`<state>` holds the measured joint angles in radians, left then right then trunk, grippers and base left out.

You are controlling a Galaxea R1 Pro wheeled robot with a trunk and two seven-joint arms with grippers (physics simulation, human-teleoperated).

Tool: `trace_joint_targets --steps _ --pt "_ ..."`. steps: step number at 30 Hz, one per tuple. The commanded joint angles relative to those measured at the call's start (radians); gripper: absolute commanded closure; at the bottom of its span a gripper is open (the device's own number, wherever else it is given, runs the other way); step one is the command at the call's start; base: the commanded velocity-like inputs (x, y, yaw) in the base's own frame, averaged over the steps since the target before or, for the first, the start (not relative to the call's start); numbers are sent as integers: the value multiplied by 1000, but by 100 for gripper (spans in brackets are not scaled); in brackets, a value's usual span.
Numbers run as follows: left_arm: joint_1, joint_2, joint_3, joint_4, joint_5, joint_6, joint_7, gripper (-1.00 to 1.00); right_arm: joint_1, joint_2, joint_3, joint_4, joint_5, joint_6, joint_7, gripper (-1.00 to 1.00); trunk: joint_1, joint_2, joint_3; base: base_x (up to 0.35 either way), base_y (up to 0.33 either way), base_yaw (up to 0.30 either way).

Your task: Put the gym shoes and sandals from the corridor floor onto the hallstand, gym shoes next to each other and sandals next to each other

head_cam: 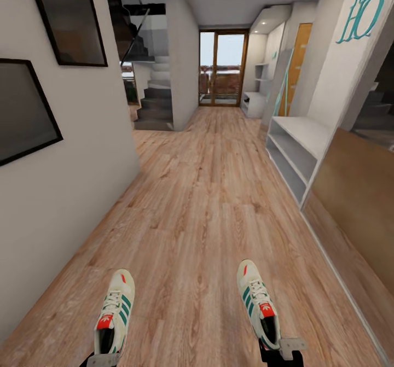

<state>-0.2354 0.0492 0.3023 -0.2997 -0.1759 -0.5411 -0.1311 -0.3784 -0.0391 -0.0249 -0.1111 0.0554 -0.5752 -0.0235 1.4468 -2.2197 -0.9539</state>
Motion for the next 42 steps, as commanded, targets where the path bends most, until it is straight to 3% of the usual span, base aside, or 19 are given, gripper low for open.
trace_joint_targets --steps 1,15,31,42 --pt "-1 -1 9 1 -9 -3 -5 100 0 0 -2 1 6 -2 -3 100 0 0 -1 0 0 76" --pt "-1 0 9 1 -10 -2 -5 100 0 -1 -1 15 9 -2 0 100 0 0 0 239 0 7" --pt "-1 0 9 1 -10 -2 -4 100 0 0 -1 16 9 -2 2 100 0 0 10 339 0 -201" --pt "-1 0 9 2 -9 -2 -4 100 0 1 -1 16 8 -2 3 100 0 0 11 339 0 -30"
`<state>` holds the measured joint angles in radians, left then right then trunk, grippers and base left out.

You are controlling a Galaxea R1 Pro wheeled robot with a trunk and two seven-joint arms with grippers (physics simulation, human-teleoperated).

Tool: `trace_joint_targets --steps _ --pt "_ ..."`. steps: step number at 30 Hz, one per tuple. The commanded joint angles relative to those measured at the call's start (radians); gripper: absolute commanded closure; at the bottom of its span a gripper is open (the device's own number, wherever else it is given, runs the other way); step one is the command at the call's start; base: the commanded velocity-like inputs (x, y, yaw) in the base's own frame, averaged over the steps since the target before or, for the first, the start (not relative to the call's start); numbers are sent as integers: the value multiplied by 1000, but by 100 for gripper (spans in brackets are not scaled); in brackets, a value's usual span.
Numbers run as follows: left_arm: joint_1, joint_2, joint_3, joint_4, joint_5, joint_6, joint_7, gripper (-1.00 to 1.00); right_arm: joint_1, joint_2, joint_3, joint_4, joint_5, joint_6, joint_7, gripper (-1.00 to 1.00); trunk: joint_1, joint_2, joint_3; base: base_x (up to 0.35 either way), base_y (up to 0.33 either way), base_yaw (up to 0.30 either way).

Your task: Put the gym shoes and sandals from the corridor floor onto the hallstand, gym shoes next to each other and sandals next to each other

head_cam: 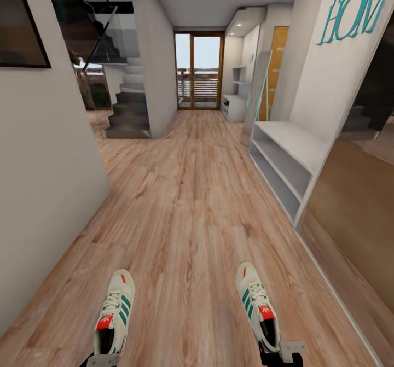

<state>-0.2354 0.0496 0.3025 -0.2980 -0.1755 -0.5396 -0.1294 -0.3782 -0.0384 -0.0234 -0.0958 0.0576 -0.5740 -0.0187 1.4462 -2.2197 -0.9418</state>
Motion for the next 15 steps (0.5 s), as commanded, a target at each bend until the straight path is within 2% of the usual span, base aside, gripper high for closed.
trace_joint_targets --steps 1,15 --pt "-1 0 9 0 -9 -3 -6 100 -1 0 -3 1 6 -3 -2 100 0 0 -1 339 0 -1" --pt "-1 0 9 0 -9 -5 -7 100 -1 0 -3 1 7 -1 -1 100 0 0 -1 339 0 0"
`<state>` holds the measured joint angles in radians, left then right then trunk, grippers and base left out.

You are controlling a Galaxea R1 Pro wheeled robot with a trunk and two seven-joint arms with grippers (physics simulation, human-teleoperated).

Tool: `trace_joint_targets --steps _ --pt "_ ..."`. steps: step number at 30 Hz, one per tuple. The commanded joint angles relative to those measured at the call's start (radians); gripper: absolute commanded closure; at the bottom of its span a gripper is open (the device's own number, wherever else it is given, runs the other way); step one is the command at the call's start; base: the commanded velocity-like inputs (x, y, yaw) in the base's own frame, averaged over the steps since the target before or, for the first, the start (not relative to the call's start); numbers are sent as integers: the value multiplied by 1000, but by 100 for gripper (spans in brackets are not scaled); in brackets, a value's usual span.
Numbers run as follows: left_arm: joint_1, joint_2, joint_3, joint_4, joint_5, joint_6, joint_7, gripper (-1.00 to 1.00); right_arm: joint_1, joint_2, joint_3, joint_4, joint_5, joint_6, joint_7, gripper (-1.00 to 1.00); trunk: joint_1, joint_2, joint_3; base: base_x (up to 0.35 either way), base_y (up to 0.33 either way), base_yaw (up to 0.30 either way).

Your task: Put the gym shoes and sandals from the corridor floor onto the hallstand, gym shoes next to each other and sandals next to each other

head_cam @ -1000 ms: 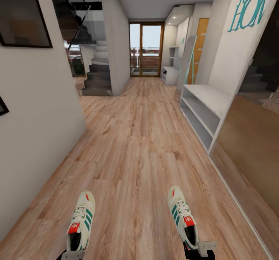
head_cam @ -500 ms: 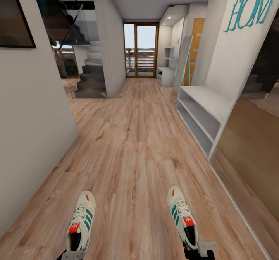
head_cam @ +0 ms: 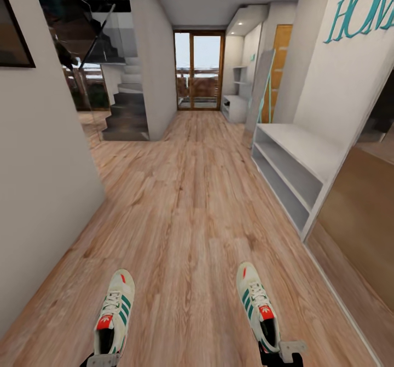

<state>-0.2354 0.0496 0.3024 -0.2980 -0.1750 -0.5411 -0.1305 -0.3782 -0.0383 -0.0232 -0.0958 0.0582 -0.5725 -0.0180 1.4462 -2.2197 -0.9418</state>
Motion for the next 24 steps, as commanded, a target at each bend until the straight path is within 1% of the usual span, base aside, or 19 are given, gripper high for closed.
trace_joint_targets --steps 1,24 --pt "-1 -1 9 0 -9 -3 -5 100 -1 0 -3 1 6 -3 -2 100 0 0 -1 339 0 0" --pt "-1 -2 9 6 -9 -4 -5 100 -1 0 -3 1 6 -3 -2 100 0 0 -1 339 0 0"
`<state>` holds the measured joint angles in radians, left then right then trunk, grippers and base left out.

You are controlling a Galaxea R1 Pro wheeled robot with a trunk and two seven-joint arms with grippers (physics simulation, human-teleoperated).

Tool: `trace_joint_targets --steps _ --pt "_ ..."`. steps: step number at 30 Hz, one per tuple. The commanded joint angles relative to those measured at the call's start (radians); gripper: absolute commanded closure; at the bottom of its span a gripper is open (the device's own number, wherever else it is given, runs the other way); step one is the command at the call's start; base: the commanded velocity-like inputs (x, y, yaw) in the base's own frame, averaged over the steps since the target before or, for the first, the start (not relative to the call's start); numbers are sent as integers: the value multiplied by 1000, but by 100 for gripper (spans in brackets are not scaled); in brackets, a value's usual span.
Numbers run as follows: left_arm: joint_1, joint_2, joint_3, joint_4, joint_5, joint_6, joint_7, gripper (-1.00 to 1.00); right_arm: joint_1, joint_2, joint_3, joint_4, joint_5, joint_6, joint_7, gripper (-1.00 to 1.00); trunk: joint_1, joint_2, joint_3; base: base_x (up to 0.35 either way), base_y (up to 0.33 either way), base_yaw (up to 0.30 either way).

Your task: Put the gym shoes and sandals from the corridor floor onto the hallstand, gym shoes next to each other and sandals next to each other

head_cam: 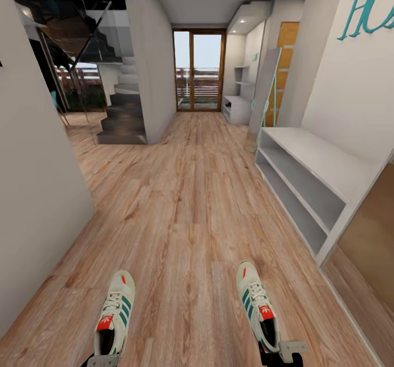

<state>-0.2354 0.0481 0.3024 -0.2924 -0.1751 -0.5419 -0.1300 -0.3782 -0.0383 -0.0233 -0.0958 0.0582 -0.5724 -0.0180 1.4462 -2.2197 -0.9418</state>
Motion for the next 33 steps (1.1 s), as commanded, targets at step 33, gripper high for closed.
trace_joint_targets --steps 33 --pt "-1 0 9 1 -9 -3 -5 100 -1 -1 -3 1 5 -4 -4 100 0 0 -1 339 0 0"
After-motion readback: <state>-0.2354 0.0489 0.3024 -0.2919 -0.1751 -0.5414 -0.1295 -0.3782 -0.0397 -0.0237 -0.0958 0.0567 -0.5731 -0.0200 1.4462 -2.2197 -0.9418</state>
